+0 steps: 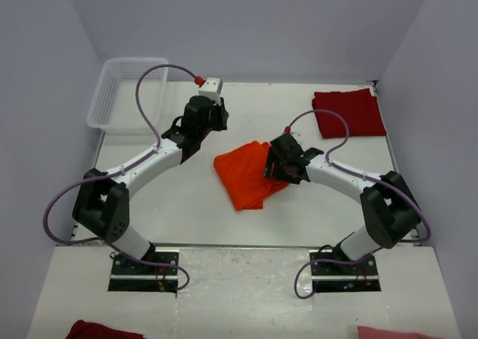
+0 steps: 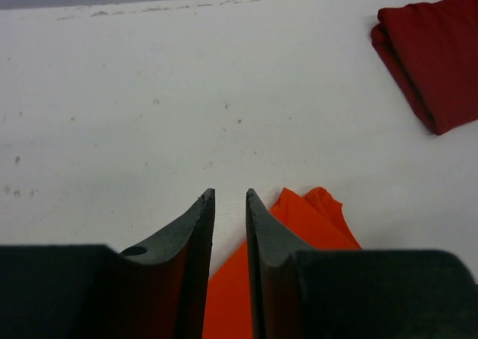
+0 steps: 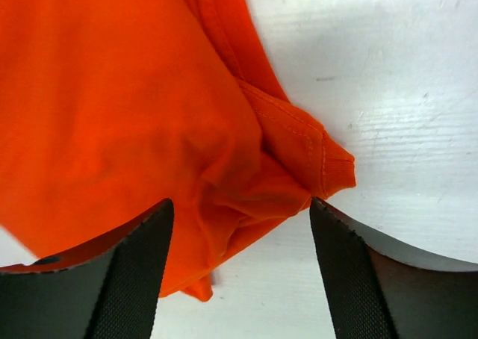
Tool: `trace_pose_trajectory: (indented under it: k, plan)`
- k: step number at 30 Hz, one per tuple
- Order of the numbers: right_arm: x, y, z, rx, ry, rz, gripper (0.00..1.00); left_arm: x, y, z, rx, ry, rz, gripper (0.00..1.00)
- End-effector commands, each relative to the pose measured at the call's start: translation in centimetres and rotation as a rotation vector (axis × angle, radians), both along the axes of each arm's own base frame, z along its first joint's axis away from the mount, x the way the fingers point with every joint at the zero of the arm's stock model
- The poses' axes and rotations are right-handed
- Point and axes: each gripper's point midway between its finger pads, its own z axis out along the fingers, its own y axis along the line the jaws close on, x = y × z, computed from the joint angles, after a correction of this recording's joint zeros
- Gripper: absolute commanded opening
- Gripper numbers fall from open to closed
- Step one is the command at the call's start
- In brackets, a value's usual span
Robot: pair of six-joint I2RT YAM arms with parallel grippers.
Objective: Fold and stack the t-shirts
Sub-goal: Fold the long partially folded tshirt into a neat square
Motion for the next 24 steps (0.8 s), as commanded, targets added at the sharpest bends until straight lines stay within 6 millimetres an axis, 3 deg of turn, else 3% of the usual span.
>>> trace_pose_trajectory:
  k: [1,5,7,8,10,11,17,24]
  plan:
    - [1.5,-0.3,5.1,-0.019,-0.120,0.012,0.75,-1.5,0.1,-3.5,0.018,0.086,-0.020,0.25]
    - [1.6,-0.9,7.4,-0.040,-0.154,0.010,0.85,-3.9,-3.1,-6.5,-0.057,0.156,-0.195,0.25]
    - [1.7,-1.5,7.8,-0.059,-0.166,-0.004,0.82,-4.3,-4.4,-7.7,-0.090,0.174,-0.249,0.24]
    - [1.7,-1.3,7.9,-0.056,-0.169,0.008,0.76,-5.2,-5.2,-8.7,-0.110,0.204,-0.298,0.24]
    - [1.6,-1.2,7.9,-0.048,-0.169,0.023,0.08,-5.6,-6.1,-9.7,-0.143,0.210,-0.342,0.23]
    - [1.6,-1.1,7.9,-0.042,-0.170,0.025,0.00,-6.3,-6.5,-10.3,-0.164,0.236,-0.373,0.21]
    - [1.5,0.6,7.2,0.016,-0.149,0.093,0.00,-7.5,-7.1,-11.5,-0.203,0.259,-0.410,0.17]
    - [2.0,2.3,6.2,0.038,-0.098,0.144,0.00,-8.1,-4.6,-14.9,-0.152,0.387,-0.253,0.15]
